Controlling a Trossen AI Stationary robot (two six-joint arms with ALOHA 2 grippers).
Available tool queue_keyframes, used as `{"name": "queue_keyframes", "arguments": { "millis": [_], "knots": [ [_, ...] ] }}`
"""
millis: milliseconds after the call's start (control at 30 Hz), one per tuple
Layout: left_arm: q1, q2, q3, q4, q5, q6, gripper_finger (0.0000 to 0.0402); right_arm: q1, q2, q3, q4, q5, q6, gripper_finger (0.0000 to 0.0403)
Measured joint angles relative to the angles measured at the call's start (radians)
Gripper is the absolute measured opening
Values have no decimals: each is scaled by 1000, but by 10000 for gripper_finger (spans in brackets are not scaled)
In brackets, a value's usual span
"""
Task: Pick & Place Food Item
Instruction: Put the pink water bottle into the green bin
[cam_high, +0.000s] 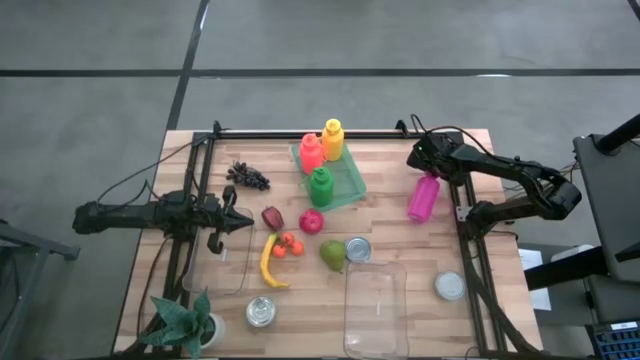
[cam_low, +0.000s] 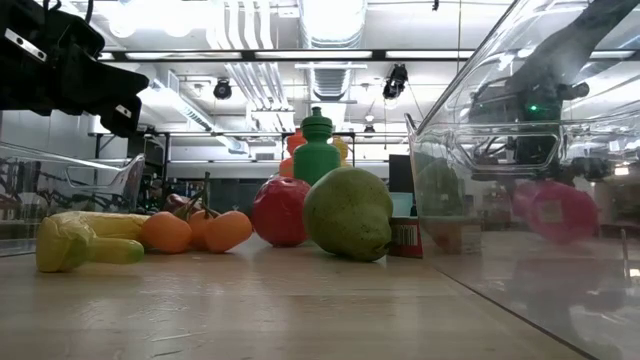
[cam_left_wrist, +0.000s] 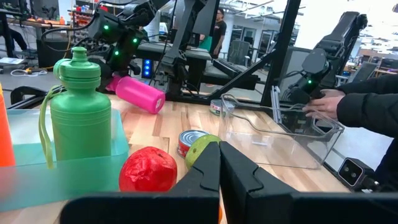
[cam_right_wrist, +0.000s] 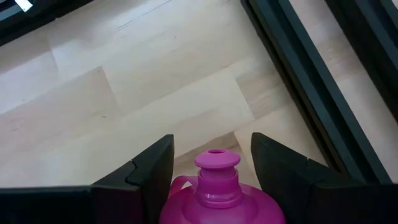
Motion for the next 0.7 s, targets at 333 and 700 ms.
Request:
{"name": "queue_keyframes", "arguments": {
  "millis": [333, 700],
  "knots": [
    [0, 0, 0, 0, 0, 0, 1, 48, 0, 3, 12, 51, -4, 195],
    [0, 0, 0, 0, 0, 0, 1, 128, -2, 64, 14, 147, -9, 195]
  ]
}}
